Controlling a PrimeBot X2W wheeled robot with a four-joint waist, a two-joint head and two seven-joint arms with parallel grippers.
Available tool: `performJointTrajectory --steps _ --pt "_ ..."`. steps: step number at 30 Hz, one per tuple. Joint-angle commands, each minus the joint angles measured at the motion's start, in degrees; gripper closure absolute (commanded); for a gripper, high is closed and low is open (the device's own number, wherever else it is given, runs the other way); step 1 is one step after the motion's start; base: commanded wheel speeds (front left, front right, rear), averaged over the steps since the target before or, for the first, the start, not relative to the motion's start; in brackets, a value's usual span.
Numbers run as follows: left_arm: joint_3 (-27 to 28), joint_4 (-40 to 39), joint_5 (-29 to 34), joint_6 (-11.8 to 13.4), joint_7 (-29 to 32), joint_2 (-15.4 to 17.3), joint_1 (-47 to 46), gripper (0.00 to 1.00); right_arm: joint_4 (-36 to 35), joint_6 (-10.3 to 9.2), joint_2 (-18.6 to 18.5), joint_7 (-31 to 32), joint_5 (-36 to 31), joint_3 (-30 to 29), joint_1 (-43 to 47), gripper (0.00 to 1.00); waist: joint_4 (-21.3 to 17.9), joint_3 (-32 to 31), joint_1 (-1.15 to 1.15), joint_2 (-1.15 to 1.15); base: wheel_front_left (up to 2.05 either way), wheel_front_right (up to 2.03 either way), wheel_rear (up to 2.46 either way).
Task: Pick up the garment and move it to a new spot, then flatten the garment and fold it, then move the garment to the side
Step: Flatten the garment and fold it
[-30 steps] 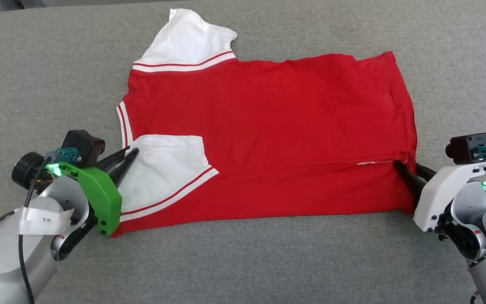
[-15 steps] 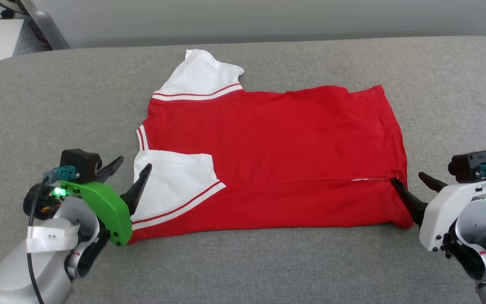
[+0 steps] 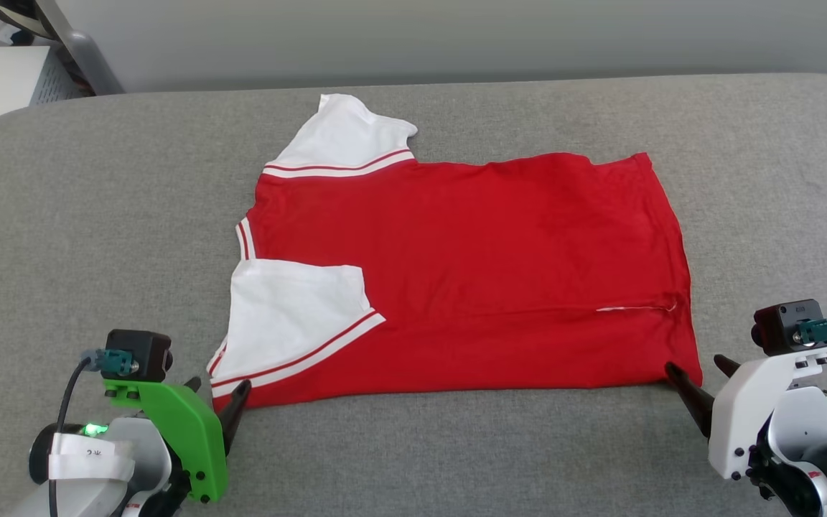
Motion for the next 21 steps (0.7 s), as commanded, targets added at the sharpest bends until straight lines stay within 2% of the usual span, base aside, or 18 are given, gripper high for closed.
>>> performJointTrajectory --steps 1,6,10,21 --pt "0.0 -0.9 0.1 1.3 0.8 0.9 1.0 0.00 -1.2 -0.04 1.0 1.3 -1.0 -0.7 0.7 0.00 -0.3 0.7 0.00 0.00 0.00 0.00 0.00" --pt "0.2 -2.3 0.4 4.8 2.2 1.4 1.0 0.00 -4.5 -0.04 3.1 4.6 -3.2 -2.1 1.3 0.00 -0.8 2.5 0.00 0.00 0.00 0.00 0.00" --pt "0.3 -1.2 0.7 6.6 2.9 1.0 0.2 0.00 -5.8 -0.04 3.9 5.4 -3.8 -2.5 1.0 0.00 -1.3 4.0 0.00 0.00 0.00 0.00 0.00" --pt "0.5 5.2 -0.9 6.0 3.6 -1.6 -1.2 0.00 -6.4 -0.04 4.1 4.8 -4.2 -1.5 0.3 0.00 -2.5 6.7 0.00 0.00 0.00 0.00 0.00"
